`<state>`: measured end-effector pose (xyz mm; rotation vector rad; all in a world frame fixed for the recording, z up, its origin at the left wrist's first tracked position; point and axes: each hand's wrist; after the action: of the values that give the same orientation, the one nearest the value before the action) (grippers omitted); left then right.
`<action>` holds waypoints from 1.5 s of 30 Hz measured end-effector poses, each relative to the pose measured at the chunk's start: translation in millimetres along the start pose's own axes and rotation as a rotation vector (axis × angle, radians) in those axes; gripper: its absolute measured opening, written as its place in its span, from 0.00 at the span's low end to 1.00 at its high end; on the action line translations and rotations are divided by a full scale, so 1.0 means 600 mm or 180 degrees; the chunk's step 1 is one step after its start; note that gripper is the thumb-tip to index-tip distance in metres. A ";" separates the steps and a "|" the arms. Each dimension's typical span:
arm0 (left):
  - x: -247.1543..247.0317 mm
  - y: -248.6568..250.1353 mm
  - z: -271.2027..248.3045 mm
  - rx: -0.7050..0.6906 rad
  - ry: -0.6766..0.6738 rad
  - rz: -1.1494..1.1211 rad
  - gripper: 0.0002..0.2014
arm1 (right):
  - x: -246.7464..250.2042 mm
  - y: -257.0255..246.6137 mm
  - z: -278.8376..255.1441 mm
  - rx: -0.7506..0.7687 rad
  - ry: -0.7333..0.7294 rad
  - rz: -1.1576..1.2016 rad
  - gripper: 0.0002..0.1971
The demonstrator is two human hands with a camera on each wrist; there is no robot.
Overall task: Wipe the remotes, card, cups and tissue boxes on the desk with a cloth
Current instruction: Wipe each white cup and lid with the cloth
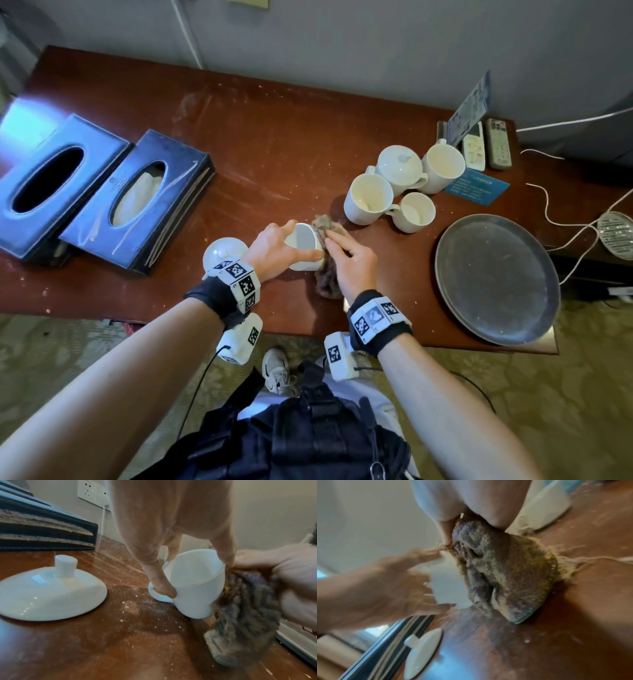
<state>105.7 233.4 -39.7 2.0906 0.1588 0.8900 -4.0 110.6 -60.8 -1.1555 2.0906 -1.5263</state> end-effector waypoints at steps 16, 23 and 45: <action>-0.018 -0.040 -0.027 0.0012 -0.0001 -0.0349 0.46 | 0.011 -0.017 0.015 -0.0525 -0.0364 0.0324 0.27; -0.010 -0.058 -0.039 0.0125 -0.0007 -0.1057 0.46 | 0.021 -0.001 0.013 -0.0133 -0.0785 -0.0329 0.33; -0.030 -0.057 -0.042 -0.0077 0.0666 -0.0969 0.56 | -0.004 0.001 0.047 0.0037 -0.0387 -0.1161 0.13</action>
<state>82.3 264.5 -64.7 1.8827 0.5583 0.9142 15.7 94.1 -73.1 -1.6518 1.8627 -1.5665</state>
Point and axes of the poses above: each hand's wrist, its own z-axis towards the middle knuckle, its own x-axis out of the back of the hand, y = z × x, and after that the axes turned 11 degrees about -x, right-handed
